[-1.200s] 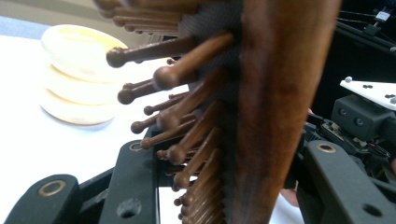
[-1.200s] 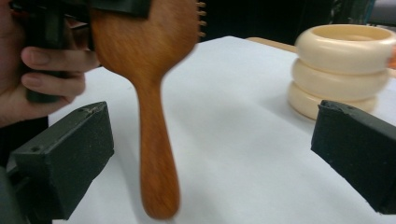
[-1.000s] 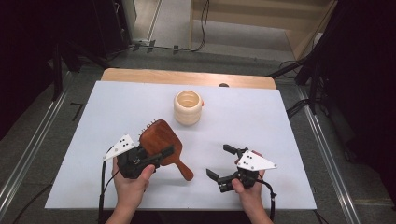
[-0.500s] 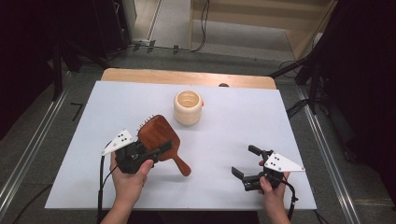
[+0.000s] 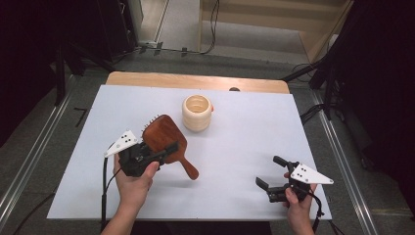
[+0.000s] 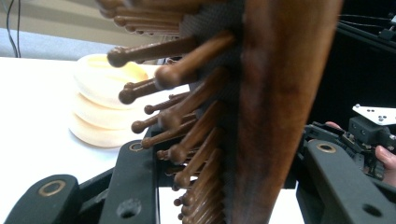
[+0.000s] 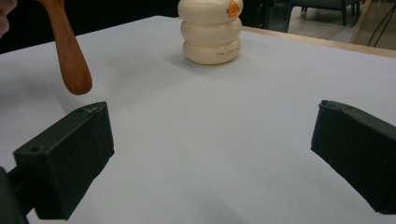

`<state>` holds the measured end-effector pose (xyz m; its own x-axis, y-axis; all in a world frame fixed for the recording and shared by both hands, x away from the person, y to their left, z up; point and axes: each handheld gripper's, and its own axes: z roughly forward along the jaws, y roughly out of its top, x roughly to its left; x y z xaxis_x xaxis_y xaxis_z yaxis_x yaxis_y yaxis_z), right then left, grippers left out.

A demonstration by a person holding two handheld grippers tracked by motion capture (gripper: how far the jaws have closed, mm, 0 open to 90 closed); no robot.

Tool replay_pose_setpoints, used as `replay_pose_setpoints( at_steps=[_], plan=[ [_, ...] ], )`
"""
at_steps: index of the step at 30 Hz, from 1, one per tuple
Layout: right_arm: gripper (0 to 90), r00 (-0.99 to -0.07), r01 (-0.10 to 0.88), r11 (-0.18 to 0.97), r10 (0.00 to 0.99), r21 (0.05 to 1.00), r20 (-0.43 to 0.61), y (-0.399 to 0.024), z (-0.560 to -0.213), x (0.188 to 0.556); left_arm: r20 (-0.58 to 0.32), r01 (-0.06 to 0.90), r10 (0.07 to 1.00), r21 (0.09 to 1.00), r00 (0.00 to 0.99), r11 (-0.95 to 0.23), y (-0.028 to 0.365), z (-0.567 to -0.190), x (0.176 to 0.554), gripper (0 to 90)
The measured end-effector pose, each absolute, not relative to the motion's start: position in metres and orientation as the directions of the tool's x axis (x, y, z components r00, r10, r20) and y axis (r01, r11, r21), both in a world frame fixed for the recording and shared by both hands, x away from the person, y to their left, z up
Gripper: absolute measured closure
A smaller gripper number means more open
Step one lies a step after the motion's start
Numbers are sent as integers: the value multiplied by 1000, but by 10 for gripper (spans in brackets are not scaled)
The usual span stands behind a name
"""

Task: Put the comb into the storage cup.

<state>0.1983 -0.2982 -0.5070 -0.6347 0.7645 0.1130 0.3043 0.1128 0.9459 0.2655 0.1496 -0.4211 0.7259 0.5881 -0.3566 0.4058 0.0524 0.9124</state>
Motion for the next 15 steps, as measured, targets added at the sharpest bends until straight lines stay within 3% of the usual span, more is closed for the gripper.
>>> replay_pose_setpoints(
  at_steps=[15],
  plan=[
    [0,-596,316,87,793,945,126,-324,-511,196,-356,401,590,914,724,59,145,-410,284,556]
  ],
)
